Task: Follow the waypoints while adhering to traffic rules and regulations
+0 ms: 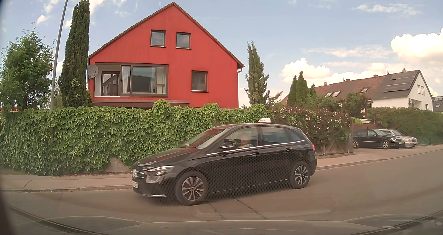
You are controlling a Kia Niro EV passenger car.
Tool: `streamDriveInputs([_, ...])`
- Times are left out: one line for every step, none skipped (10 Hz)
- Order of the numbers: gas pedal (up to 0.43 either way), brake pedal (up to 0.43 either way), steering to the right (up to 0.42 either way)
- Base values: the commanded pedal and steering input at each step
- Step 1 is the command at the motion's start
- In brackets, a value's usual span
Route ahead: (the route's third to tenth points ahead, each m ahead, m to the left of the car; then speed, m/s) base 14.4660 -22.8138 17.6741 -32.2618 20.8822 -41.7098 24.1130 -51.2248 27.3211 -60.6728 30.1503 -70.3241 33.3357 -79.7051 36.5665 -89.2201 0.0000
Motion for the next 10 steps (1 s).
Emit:
streamDriveInputs([0.0,0.53,0.545])
streamDriveInputs([0.0,0.53,0.544])
streamDriveInputs([0.0,0.53,0.545])
streamDriveInputs([0.0,0.53,0.545])
streamDriveInputs([0.0,0.53,0.544])
streamDriveInputs([0.0,0.537,0.545])
streamDriveInputs([0.0,0.573,0.545])
streamDriveInputs([0.0,0.598,0.547])
streamDriveInputs([0.0,0.61,0.548])
streamDriveInputs([0.0,0.622,0.548])
